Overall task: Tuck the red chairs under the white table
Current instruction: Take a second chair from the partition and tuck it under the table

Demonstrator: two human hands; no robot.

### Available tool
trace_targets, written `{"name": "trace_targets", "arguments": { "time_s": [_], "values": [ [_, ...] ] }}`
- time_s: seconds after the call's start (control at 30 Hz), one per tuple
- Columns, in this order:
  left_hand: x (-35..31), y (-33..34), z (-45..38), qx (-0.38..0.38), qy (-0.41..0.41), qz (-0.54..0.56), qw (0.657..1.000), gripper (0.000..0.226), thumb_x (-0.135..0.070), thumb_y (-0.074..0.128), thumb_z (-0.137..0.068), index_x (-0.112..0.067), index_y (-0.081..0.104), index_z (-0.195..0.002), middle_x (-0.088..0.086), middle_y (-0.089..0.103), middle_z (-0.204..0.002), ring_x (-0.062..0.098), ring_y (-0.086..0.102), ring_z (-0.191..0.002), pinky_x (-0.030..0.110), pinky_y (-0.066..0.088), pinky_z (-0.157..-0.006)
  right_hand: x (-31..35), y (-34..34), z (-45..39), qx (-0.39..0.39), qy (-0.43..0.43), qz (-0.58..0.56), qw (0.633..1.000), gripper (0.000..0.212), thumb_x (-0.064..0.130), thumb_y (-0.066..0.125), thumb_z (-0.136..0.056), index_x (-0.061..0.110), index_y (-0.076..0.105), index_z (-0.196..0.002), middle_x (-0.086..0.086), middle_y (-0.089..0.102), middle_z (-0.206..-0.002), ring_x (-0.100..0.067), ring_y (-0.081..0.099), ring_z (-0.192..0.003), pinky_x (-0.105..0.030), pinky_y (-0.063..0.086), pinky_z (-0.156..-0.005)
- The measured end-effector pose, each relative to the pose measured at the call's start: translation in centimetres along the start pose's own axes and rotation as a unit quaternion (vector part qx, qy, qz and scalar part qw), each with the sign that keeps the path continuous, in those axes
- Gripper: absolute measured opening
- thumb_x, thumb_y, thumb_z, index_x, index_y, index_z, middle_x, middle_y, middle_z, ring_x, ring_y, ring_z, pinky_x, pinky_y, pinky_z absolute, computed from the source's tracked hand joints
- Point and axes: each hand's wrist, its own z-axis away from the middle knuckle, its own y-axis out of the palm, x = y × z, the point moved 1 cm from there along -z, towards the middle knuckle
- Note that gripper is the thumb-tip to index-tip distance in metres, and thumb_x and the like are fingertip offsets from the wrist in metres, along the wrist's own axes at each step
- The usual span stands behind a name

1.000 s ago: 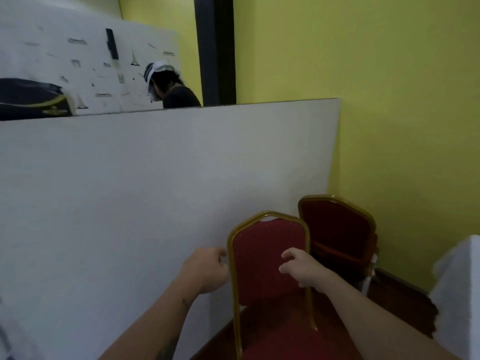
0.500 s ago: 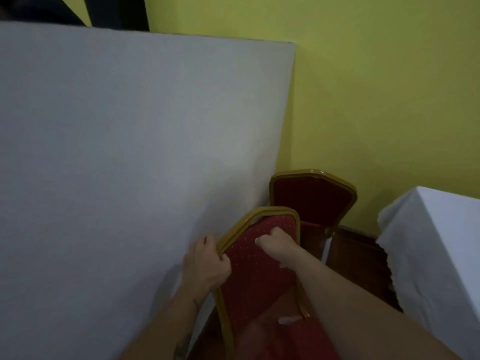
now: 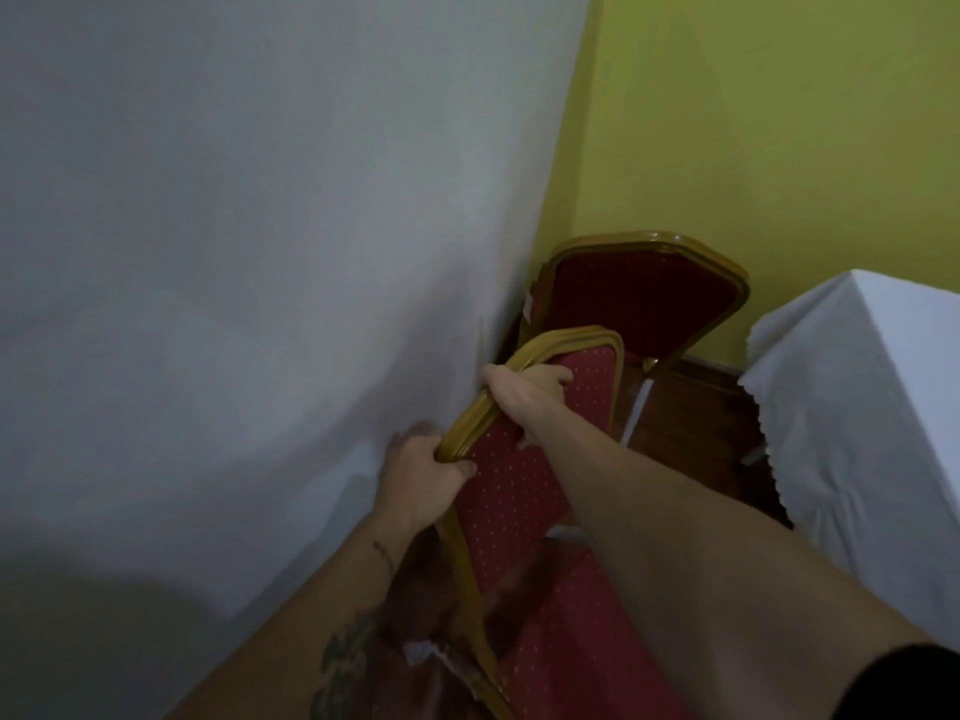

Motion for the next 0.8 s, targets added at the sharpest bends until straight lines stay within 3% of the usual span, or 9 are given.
{"name": "trace_targets", "arguments": {
  "time_s": [0.07,0.23,0.33,0.4,0.53,0.67,0.77,0.8],
  "values": [
    [0.3,-0.4,0.1,0.007,-0.015,0.000,1.000,0.025,-0.027,0.074,-0.086,-0.020,0.062,-0.066,0.000,0.066,-0.073,0.008,0.058,-0.066,0.025,0.043,-0.057,0.1,0.6,-0.2,0.004,-0.010,0.011,1.000,0.138,0.044,0.068,-0.064,0.003,-0.023,-0.158,-0.023,0.047,-0.151,-0.046,0.053,-0.130,-0.063,0.051,-0.101],
    [1.5,-1.4,1.8,0.021,-0.022,0.011,0.999,0.022,-0.027,0.077,-0.084,-0.020,0.067,-0.065,-0.001,0.072,-0.070,0.014,0.068,-0.064,0.025,0.047,-0.056,0.2,1.9,1.0,0.053,-0.043,0.057,0.996,0.134,0.042,0.068,-0.067,0.003,-0.020,-0.159,-0.022,0.047,-0.151,-0.045,0.052,-0.132,-0.059,0.051,-0.103],
    [2.5,-2.2,3.2,0.093,-0.022,0.059,0.994,0.006,-0.019,0.078,-0.083,-0.015,0.075,-0.081,0.003,0.078,-0.080,0.015,0.074,-0.072,0.029,0.059,-0.068,0.0,2.3,2.2,0.085,-0.058,0.082,0.991,0.129,0.042,0.072,-0.075,0.006,-0.019,-0.161,-0.021,0.040,-0.158,-0.046,0.049,-0.135,-0.060,0.050,-0.104],
    [2.8,-3.1,3.8,0.153,-0.028,0.098,0.983,0.007,-0.006,0.073,-0.085,-0.009,0.077,-0.090,0.005,0.079,-0.085,0.012,0.075,-0.075,0.026,0.060,-0.073,-0.3,2.1,2.8,0.102,-0.067,0.113,0.986,0.128,0.045,0.071,-0.079,0.007,-0.018,-0.161,-0.019,0.036,-0.161,-0.046,0.046,-0.138,-0.060,0.051,-0.102],
    [2.0,-5.4,2.6,0.078,-0.073,0.159,0.982,0.023,-0.004,0.050,-0.099,-0.014,0.070,-0.095,0.006,0.076,-0.089,0.019,0.071,-0.080,0.032,0.053,-0.080,-1.9,0.4,4.2,0.123,-0.096,0.175,0.972,0.125,0.050,0.069,-0.083,0.009,-0.019,-0.162,-0.019,0.034,-0.164,-0.043,0.042,-0.143,-0.053,0.046,-0.111],
    [-1.2,-7.4,0.3,0.025,-0.032,0.137,0.990,0.027,-0.015,0.052,-0.099,-0.006,0.070,-0.116,0.007,0.074,-0.096,0.019,0.069,-0.080,0.029,0.050,-0.072,-5.1,-1.0,6.6,0.097,-0.148,0.180,0.968,0.119,0.058,0.063,-0.081,0.013,-0.008,-0.165,-0.018,0.043,-0.159,-0.040,0.047,-0.140,-0.048,0.041,-0.114],
    [-5.6,-7.4,-0.3,0.043,-0.008,0.124,0.991,0.018,-0.016,0.053,-0.099,-0.006,0.068,-0.099,0.009,0.066,-0.094,0.016,0.060,-0.068,0.021,0.045,-0.053,-7.7,-0.6,8.5,0.116,-0.128,0.197,0.965,0.129,0.070,0.062,-0.072,0.015,-0.010,-0.165,-0.015,0.045,-0.157,-0.039,0.050,-0.136,-0.051,0.044,-0.111],
    [-7.0,-6.9,-0.3,0.054,-0.002,0.108,0.993,0.016,-0.019,0.054,-0.099,-0.008,0.065,-0.094,0.009,0.065,-0.097,0.018,0.060,-0.071,0.022,0.046,-0.056,-8.4,-0.4,8.9,0.130,-0.110,0.199,0.965,0.133,0.072,0.062,-0.070,0.016,-0.012,-0.164,-0.014,0.043,-0.157,-0.039,0.049,-0.137,-0.051,0.043,-0.111]
  ]
}}
